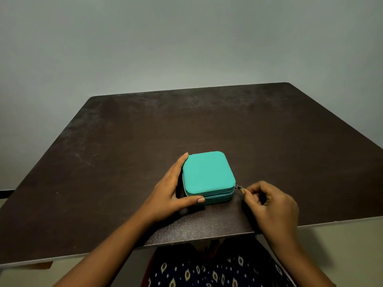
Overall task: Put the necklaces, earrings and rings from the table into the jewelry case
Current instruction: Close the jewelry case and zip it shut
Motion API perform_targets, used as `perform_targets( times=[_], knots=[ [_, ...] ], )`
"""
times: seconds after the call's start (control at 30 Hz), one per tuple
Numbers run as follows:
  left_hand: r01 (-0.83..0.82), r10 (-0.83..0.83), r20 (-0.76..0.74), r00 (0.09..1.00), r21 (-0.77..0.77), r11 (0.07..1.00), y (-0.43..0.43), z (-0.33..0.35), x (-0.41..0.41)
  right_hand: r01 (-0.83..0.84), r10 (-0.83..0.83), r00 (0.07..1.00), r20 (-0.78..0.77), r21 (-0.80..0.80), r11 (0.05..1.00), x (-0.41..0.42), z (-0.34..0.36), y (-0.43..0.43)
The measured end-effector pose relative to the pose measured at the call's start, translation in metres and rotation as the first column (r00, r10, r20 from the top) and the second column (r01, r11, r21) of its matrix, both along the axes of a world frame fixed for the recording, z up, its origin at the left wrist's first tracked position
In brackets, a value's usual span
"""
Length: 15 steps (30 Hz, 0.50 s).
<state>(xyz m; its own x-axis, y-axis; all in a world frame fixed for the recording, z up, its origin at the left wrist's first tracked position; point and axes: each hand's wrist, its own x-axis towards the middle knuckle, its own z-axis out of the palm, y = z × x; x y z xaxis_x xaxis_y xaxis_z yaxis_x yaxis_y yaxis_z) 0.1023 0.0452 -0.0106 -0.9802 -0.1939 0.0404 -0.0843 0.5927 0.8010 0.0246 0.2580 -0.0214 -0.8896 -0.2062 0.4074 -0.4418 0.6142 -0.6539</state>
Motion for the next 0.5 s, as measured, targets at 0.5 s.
perform_targets(
  times=[0.5],
  knots=[
    [0.006, -0.006, 0.012, 1.000, -0.017, 1.000, 0.000, 0.000, 0.001, -0.059, 0.046, 0.996, 0.083, 0.169, 0.984, -0.044, 0.023, -0.025]
  ],
)
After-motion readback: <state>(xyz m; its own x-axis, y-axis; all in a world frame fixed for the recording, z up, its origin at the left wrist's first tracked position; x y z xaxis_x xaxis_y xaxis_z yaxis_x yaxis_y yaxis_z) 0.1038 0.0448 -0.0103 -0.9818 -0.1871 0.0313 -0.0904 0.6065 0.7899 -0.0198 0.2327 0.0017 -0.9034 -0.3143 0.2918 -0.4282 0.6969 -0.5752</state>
